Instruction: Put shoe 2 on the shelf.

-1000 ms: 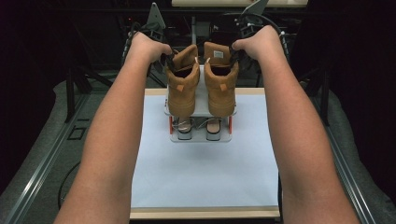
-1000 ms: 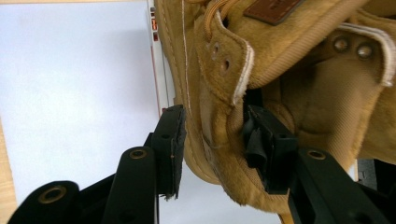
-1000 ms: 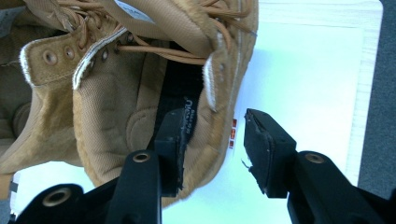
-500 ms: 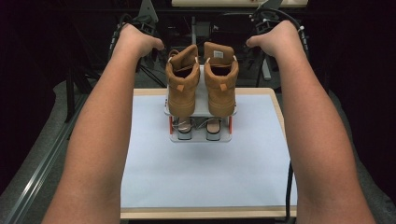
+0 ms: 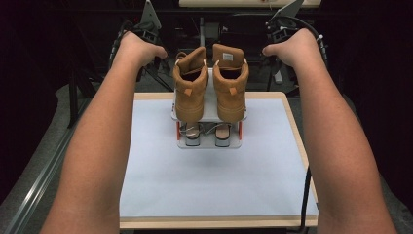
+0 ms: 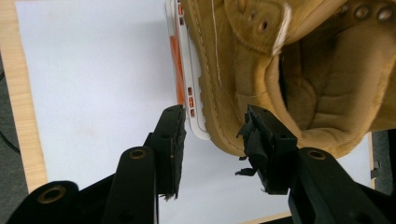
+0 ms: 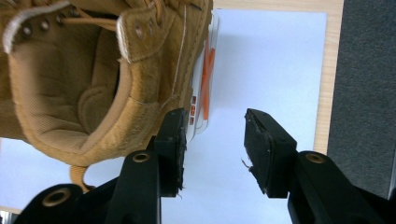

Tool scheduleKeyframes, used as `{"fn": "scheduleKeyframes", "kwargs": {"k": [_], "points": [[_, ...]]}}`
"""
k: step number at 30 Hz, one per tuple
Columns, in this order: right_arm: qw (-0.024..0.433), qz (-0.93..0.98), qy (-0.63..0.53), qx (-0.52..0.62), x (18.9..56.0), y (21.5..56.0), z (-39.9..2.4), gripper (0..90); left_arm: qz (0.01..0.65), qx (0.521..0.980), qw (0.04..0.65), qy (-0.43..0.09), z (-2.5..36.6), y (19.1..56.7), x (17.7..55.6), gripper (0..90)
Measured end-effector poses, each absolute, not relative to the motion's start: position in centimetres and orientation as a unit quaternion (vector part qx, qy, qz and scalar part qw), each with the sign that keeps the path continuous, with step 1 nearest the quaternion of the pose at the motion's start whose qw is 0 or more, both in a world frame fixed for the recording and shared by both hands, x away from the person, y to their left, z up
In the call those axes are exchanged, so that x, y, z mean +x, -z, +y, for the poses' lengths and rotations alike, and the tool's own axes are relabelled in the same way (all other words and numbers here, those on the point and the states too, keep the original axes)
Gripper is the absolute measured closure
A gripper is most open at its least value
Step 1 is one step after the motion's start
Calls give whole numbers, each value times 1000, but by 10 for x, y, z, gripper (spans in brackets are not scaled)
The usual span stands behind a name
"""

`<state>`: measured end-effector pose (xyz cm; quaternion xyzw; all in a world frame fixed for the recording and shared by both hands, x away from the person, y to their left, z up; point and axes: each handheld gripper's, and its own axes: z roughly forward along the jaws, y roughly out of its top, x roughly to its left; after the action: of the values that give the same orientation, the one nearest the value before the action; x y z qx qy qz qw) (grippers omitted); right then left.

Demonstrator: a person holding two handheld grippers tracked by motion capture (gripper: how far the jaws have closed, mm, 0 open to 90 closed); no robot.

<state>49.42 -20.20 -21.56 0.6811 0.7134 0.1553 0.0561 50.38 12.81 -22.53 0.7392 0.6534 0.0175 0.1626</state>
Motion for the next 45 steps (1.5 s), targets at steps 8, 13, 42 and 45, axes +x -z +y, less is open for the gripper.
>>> {"fn": "scheduleKeyframes", "kwargs": {"k": [8,13,42,45], "points": [[52,724,-153,671,488,235,-205,589,652,739,168,-16,141,243,497,573],[57,731,-139,665,484,246,-207,588,639,751,168,-16,143,254,490,574],[47,796,-132,589,424,345,-202,591,600,780,176,-19,176,348,435,575],[43,798,-134,586,420,356,-203,590,595,783,181,-8,178,360,429,572]]}}
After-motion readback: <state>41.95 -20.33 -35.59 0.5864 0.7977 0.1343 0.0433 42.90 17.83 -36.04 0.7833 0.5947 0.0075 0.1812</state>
